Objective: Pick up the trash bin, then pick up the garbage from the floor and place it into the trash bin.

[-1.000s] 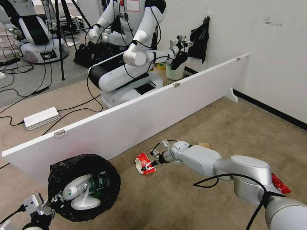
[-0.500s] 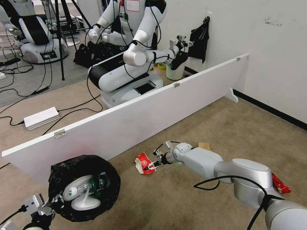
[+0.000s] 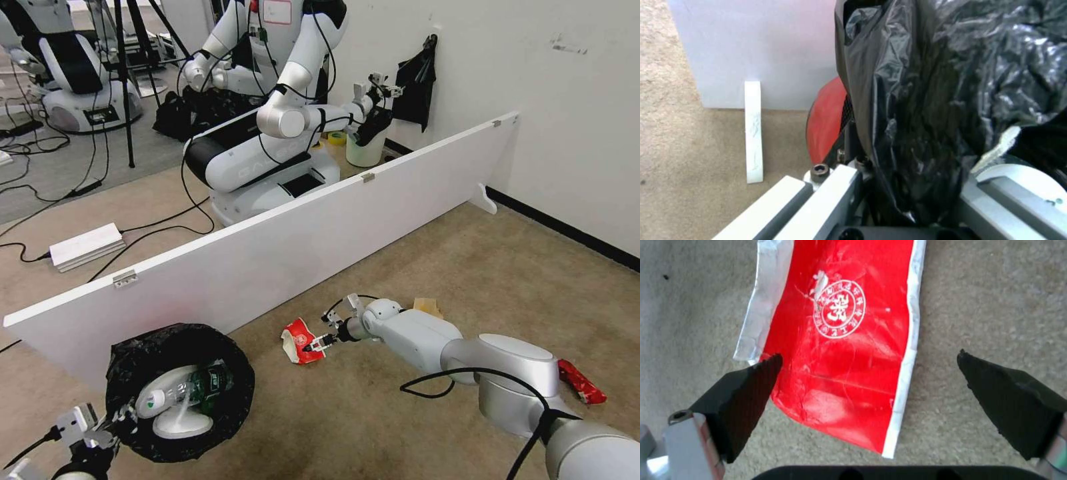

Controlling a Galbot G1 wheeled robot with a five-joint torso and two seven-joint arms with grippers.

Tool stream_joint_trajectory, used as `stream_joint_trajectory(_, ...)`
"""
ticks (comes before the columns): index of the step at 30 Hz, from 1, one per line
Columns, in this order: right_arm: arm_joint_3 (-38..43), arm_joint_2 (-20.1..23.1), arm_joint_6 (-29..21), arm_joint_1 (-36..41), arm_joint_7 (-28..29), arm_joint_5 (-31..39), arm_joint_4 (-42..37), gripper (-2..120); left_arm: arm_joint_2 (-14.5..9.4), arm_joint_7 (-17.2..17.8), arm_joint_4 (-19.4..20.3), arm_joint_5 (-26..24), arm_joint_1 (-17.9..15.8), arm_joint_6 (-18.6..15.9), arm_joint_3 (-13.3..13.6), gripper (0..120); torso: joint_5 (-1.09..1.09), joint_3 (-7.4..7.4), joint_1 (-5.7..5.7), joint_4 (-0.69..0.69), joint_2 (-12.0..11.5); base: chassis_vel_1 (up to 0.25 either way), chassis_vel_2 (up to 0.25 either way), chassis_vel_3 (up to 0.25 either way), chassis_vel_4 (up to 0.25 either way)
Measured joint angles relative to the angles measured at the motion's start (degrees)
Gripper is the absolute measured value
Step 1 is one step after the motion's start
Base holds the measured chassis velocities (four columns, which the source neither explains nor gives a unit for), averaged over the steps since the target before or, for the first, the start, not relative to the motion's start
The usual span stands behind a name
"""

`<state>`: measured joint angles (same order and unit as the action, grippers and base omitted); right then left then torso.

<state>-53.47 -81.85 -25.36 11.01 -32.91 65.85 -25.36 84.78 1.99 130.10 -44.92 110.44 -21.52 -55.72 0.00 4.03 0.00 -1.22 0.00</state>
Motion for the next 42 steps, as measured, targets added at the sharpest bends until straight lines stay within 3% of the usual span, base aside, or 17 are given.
stream_joint_trajectory(23, 1.4, -4.2, 0.4, -1.3, -3.0, -5.9, 4.9, 100, 0.0, -0.6, -0.8, 0.1, -0.1, 0.7, 0.0, 0, 0.00, 0.00, 0.00, 0.00, 0.0, 0.000, 0.000, 0.000, 0.000)
stream_joint_trajectory(42, 1.9, -2.5, 1.6, -0.8, -5.1, -5.5, 1.7, 100, -0.4, -0.6, -1.3, 0.0, -1.0, 0.2, -0.2, 0, 0.00, 0.00, 0.00, 0.00, 0.0, 0.000, 0.000, 0.000, 0.000)
